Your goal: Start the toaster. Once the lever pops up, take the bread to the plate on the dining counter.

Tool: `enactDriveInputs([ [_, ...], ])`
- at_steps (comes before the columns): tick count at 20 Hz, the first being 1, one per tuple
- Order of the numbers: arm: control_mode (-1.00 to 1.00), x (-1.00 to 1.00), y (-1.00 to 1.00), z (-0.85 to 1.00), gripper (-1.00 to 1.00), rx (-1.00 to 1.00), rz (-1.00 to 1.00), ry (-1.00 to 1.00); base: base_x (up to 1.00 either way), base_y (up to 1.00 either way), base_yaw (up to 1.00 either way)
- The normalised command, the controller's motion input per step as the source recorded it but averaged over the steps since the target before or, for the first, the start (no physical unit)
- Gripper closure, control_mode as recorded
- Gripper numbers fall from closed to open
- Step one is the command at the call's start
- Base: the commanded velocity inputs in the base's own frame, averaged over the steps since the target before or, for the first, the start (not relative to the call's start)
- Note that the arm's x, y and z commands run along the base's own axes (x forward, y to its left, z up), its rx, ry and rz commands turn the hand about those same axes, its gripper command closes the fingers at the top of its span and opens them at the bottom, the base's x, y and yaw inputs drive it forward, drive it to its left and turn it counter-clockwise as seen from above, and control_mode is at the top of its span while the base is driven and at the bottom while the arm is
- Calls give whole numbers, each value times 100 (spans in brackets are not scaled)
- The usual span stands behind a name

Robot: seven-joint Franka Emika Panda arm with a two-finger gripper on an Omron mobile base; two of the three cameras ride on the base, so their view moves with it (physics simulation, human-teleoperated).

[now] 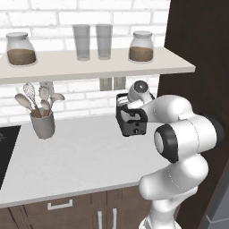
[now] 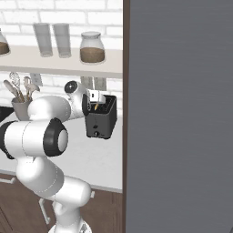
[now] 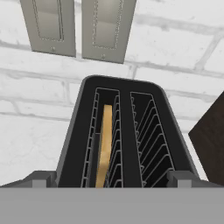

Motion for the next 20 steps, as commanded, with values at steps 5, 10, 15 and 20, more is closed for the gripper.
enactDriveInputs([
  [5, -100, -6, 0, 0, -100, 0, 0, -5, 0, 0, 0],
  [10, -100, -4, 0, 4, -100, 0, 0, -11, 0, 0, 0],
  [15, -100, -4, 1, 13, -100, 0, 0, -9, 0, 0, 0],
  [20, -100, -1, 12, 29, -100, -1, 0, -1, 0, 0, 0],
])
